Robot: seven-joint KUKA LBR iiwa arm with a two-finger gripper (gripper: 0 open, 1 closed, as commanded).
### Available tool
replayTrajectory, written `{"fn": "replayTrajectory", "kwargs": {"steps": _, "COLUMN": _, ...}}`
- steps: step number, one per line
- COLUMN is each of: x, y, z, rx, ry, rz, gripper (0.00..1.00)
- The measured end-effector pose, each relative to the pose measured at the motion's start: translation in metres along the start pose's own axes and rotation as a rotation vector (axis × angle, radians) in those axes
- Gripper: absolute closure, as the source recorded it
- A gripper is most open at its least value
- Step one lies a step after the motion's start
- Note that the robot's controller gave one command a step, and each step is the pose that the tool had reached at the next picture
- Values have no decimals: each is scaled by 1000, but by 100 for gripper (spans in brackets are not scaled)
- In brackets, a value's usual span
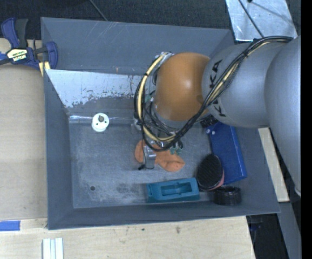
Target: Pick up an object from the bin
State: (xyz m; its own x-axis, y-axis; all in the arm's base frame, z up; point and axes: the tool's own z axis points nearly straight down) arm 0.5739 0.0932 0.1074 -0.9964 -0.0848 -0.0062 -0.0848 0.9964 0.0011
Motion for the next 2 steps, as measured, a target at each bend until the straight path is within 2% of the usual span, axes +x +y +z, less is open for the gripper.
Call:
{"fn": "replayTrajectory", "kwargs": {"steps": 1, "x": 3, "y": -52, "z": -2, "rx": 1, "ry": 5, "rz": 44, "gripper": 100}}
{"fn": "replayTrajectory", "kwargs": {"steps": 2, "x": 3, "y": -52, "z": -2, "rx": 1, "ry": 5, "rz": 44, "gripper": 100}}
